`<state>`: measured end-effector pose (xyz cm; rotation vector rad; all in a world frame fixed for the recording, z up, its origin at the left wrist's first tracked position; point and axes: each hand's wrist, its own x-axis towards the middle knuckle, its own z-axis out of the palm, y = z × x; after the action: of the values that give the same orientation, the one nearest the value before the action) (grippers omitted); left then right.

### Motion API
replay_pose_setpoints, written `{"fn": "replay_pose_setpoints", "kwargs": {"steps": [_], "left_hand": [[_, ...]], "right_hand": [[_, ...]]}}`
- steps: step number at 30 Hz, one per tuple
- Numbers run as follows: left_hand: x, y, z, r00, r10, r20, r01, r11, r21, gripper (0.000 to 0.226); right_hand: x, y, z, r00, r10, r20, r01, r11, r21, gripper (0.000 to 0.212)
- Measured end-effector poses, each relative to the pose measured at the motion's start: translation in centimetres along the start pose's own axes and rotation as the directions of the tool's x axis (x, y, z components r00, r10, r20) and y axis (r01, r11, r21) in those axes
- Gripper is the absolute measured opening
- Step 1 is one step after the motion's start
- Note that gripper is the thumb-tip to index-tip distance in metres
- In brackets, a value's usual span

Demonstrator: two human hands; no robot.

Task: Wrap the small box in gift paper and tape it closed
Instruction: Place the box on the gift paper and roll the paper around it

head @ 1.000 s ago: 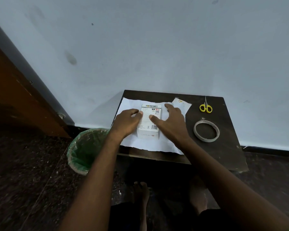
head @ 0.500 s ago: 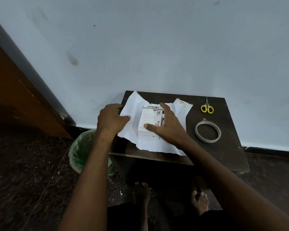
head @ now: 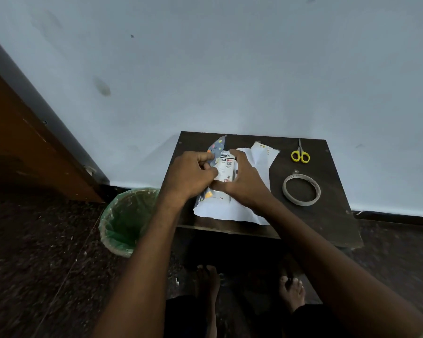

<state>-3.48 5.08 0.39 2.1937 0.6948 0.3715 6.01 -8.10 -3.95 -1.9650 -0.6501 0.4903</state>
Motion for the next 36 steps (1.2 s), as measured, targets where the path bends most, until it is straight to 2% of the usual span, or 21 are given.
{"fn": "replay_pose_setpoints", "kwargs": {"steps": [3, 6, 10, 16, 20, 22, 26, 30, 34, 36], "left_hand": [[-0.1, 0.1, 0.4, 0.999, 0.029, 0.036, -0.027, 0.999, -0.039, 0.027], [0.2, -0.1, 0.7, 0.999, 0.03, 0.039, -0.028, 0.998, -0.054, 0.024], [0.6, -0.7, 0.9, 0.998, 0.032, 0.053, -0.03, 0.998, -0.05, 0.033], [0.8, -0.9, 1.0, 0.996, 0.087, 0.011, -0.088, 0.993, 0.081, 0.042], [1.3, -1.5, 0.8, 0.995, 0.092, 0.024, -0.093, 0.995, 0.042, 0.046], [1.5, -1.6, 1.0, 0.993, 0.114, 0.025, -0.115, 0.992, 0.044, 0.048], [1.8, -1.4, 1.3, 0.989, 0.145, 0.012, -0.146, 0.989, 0.04, 0.055], [1.9, -1.8, 1.2, 0.995, 0.089, 0.055, -0.083, 0.992, -0.091, 0.059], [2.3, -2.3, 1.3, 0.995, 0.082, 0.054, -0.077, 0.994, -0.076, 0.068], [2.4, -2.6, 1.6, 0.995, 0.085, 0.057, -0.081, 0.994, -0.07, 0.074]], "right_hand": [[0.0, 0.0, -0.7, 0.998, 0.023, 0.058, -0.027, 0.998, 0.058, 0.079], [0.5, -0.2, -1.5, 0.99, 0.051, 0.128, -0.077, 0.975, 0.208, 0.064], [2.0, -0.6, -1.5, 0.991, 0.129, 0.034, -0.133, 0.936, 0.325, 0.053], [3.2, -1.2, -0.4, 0.988, 0.124, 0.087, -0.148, 0.912, 0.382, 0.051], [3.9, -0.7, -0.2, 0.988, 0.112, 0.102, -0.145, 0.89, 0.432, 0.075], [4.0, -0.5, -0.3, 0.988, 0.1, 0.117, -0.142, 0.886, 0.442, 0.079], [4.1, -0.4, -0.3, 0.997, 0.078, 0.03, -0.083, 0.897, 0.434, 0.063], [4.9, -0.2, -0.5, 0.995, 0.097, -0.025, -0.075, 0.887, 0.455, 0.041], [5.4, -0.6, -0.7, 0.995, 0.095, 0.028, -0.098, 0.885, 0.456, 0.056], [5.7, -0.5, -0.3, 0.995, 0.093, -0.04, -0.065, 0.892, 0.448, 0.052]]}}
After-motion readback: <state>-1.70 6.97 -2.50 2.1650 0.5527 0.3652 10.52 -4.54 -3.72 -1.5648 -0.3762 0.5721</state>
